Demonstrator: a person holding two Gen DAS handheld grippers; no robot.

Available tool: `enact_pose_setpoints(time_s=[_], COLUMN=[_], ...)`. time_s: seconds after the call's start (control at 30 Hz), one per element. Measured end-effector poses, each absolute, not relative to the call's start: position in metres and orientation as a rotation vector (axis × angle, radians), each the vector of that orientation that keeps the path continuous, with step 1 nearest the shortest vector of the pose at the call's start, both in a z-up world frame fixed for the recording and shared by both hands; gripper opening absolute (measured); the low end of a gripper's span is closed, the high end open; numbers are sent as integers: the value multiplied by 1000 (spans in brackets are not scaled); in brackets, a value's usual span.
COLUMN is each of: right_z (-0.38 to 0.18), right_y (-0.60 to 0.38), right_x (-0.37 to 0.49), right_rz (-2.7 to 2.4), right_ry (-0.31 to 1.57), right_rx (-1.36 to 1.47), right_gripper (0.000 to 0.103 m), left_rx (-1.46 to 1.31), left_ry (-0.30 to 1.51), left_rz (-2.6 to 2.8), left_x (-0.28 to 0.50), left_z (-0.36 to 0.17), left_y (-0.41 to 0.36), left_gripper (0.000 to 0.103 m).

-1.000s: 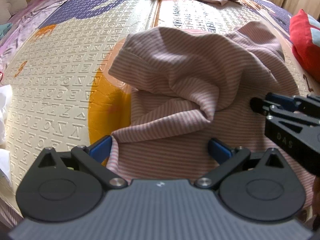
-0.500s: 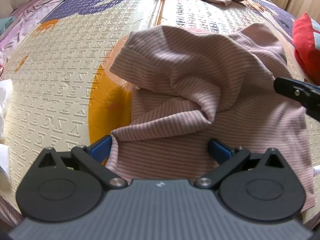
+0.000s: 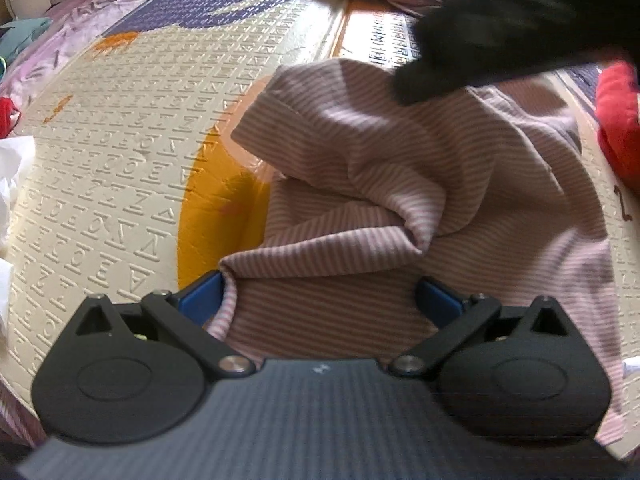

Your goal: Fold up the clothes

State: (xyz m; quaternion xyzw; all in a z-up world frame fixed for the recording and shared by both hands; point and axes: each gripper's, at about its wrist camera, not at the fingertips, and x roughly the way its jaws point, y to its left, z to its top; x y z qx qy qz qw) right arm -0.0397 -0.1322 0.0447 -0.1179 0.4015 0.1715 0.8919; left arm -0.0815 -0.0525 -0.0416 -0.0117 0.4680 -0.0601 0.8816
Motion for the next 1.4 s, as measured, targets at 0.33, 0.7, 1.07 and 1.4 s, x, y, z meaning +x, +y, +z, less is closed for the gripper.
enact_pose_setpoints(time_s=[0.33,0.7,1.07,1.4], right_z=[33,11,-4,32], right_y=[-89,-95,-71,-101], right_x=[-13,31,42,75], right_rz=[505,490,399,195], right_ry=[897,1072,1062,808], right_rx=[-276,-161,-346,-106], right_gripper=[60,58,14,11], left_rx=[-32,-39,-38,-49], left_ry=[1016,1011,1015,1001], left_rz=[-222,-205,-186,-152], left_x=[-76,-86,-87,-91], left_z=[-40,-38,-41,-42], left_y=[-39,-38,-34,-33], left_gripper=[103,103,103,103])
